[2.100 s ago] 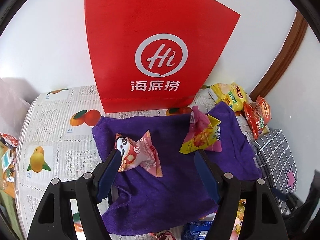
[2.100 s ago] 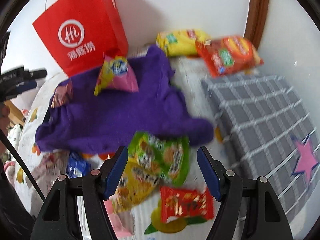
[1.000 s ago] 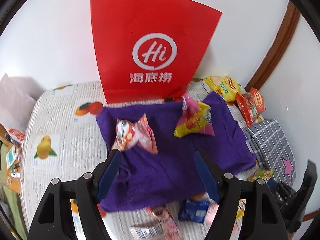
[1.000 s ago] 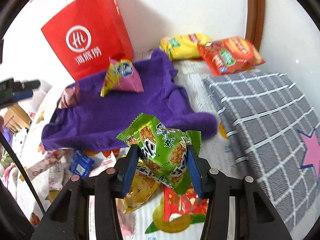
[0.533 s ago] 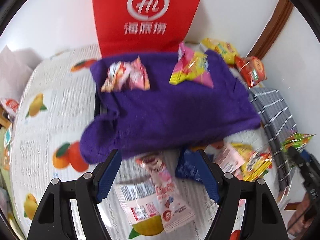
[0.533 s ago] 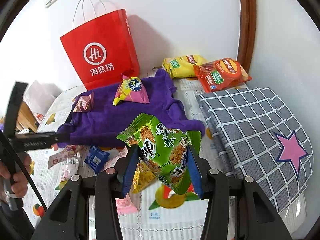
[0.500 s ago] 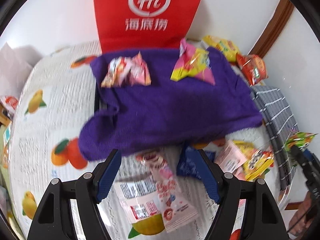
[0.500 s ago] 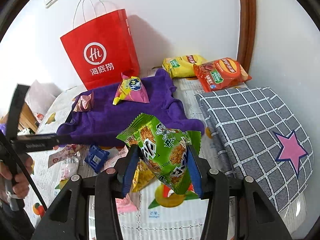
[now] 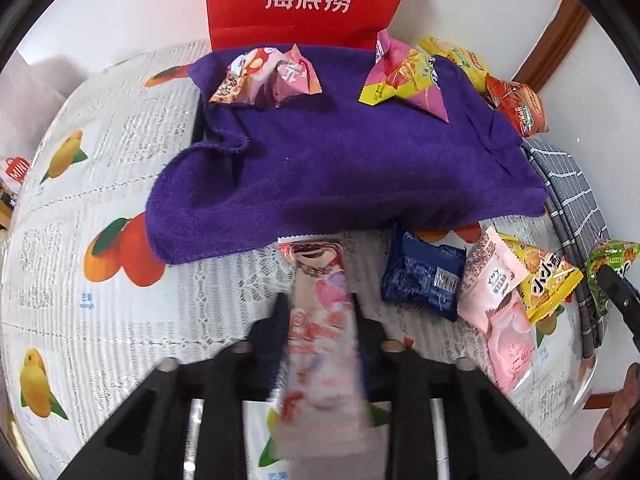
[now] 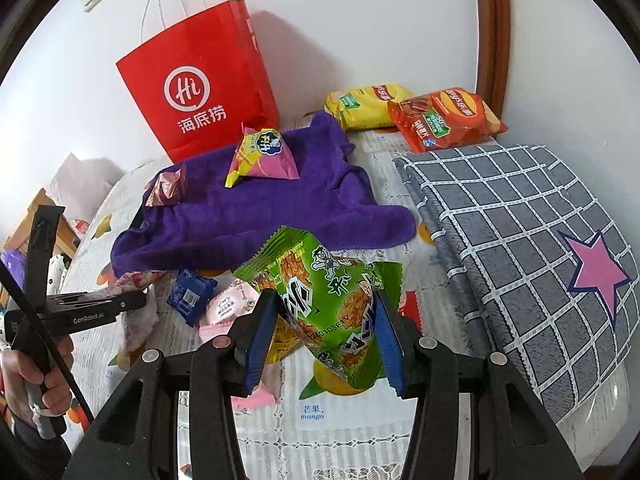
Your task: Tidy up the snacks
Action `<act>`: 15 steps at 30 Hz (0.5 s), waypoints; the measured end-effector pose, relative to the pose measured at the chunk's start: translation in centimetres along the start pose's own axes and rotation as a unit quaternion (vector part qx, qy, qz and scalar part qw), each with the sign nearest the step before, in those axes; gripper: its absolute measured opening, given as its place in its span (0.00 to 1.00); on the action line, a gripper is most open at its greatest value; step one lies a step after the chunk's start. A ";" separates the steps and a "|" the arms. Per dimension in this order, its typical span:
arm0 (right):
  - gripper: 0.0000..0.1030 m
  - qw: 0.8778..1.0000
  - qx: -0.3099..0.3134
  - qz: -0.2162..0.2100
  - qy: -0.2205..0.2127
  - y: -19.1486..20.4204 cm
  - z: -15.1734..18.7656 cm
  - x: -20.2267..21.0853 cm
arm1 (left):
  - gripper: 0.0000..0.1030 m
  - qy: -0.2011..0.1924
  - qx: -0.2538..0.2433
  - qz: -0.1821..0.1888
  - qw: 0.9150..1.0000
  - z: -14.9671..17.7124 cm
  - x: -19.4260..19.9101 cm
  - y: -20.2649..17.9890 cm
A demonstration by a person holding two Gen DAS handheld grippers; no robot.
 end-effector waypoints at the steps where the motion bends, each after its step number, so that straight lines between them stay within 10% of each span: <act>1: 0.47 1.000 0.000 0.000 0.000 0.1 0.0 0.0 | 0.23 -0.004 -0.001 0.001 1.000 0.1 0.3 0.1; 15: 0.47 1.000 0.012 -0.010 -0.014 2.8 -0.8 2.3 | 0.22 -0.058 0.003 0.011 0.998 -0.7 6.2 1.1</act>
Point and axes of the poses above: each gripper's, at about its wrist camera, not at the fingertips, and x roughly against the way its jaws point, y to its left, z to its underside, the point moved 6 cm from there along -x, roughly the way its jaws point, and after that the axes turned 3 degrees about -y, right-handed, at the moved point
